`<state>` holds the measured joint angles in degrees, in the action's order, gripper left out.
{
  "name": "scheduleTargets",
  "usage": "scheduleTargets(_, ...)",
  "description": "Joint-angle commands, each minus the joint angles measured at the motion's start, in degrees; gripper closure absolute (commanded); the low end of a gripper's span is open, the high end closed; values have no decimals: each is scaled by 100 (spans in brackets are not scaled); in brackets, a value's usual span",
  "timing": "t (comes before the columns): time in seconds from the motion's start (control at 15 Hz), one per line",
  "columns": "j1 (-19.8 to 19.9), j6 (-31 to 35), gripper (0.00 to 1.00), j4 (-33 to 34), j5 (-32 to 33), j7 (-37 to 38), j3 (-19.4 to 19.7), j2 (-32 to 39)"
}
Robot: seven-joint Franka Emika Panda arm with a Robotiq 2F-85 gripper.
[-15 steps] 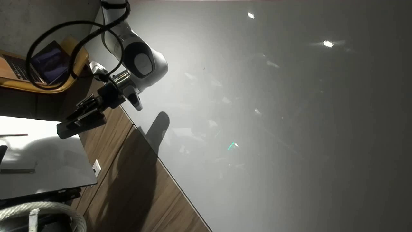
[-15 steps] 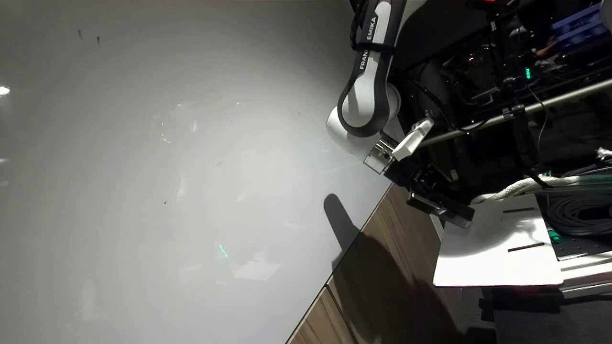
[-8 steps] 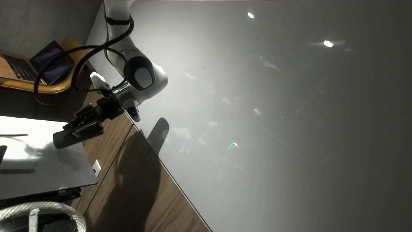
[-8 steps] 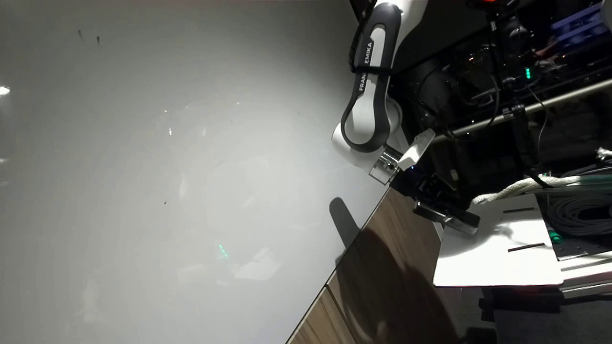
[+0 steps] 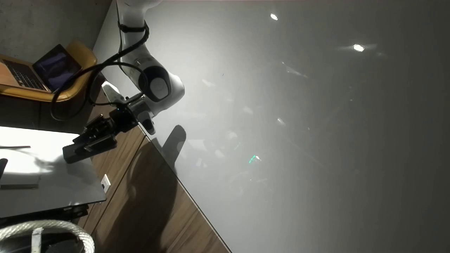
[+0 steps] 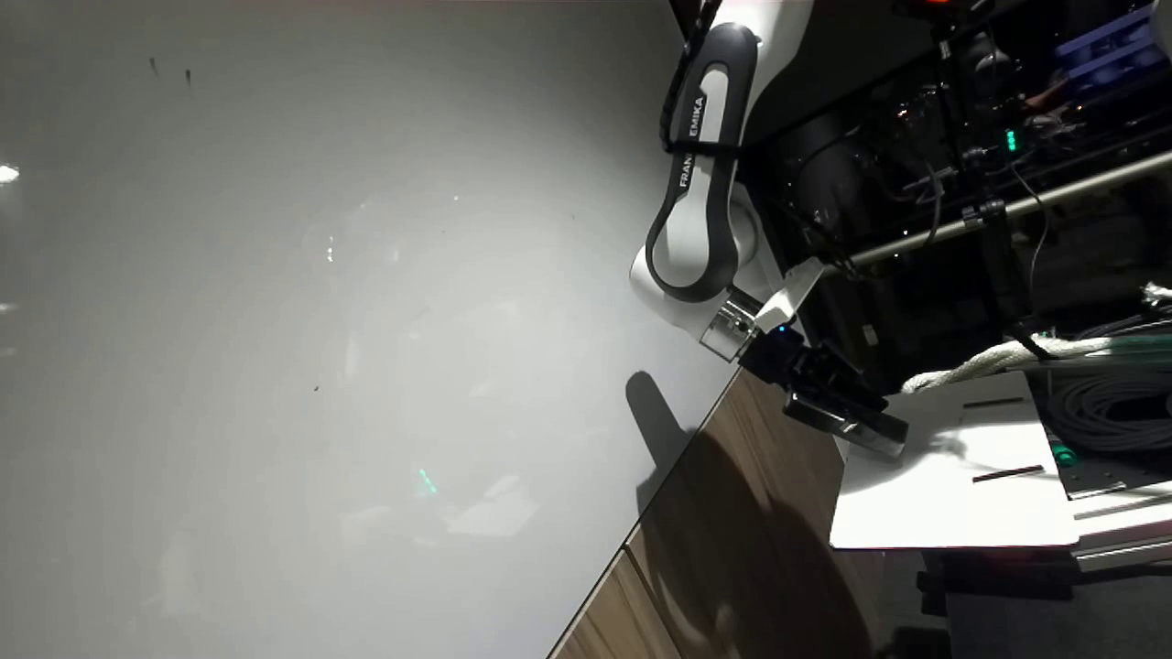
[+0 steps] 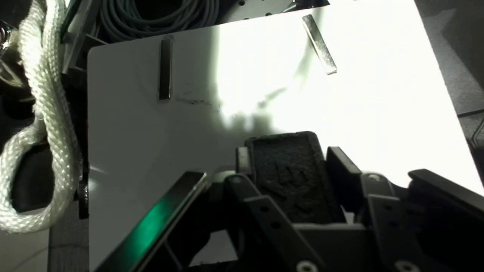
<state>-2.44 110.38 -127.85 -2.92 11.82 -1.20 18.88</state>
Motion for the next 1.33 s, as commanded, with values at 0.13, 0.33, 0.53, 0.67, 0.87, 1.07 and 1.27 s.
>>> scheduleTargets(0.13,24,-143,72,94,-41,-267,12,67)
scheduleTargets(0.33,18,-173,72,57,-61,-370,-9,83)
scheduleTargets(0.53,14,-146,72,32,-66,-450,-18,126)
scheduleTargets(0.67,8,-137,72,25,-68,-478,-24,165)
scheduleTargets(0.87,0,-134,72,29,-68,-496,-31,227)
scheduleTargets(1.07,4,-139,72,39,-78,-509,-36,252)
scheduleTargets(1.27,21,-142,72,39,-90,-532,-27,253)
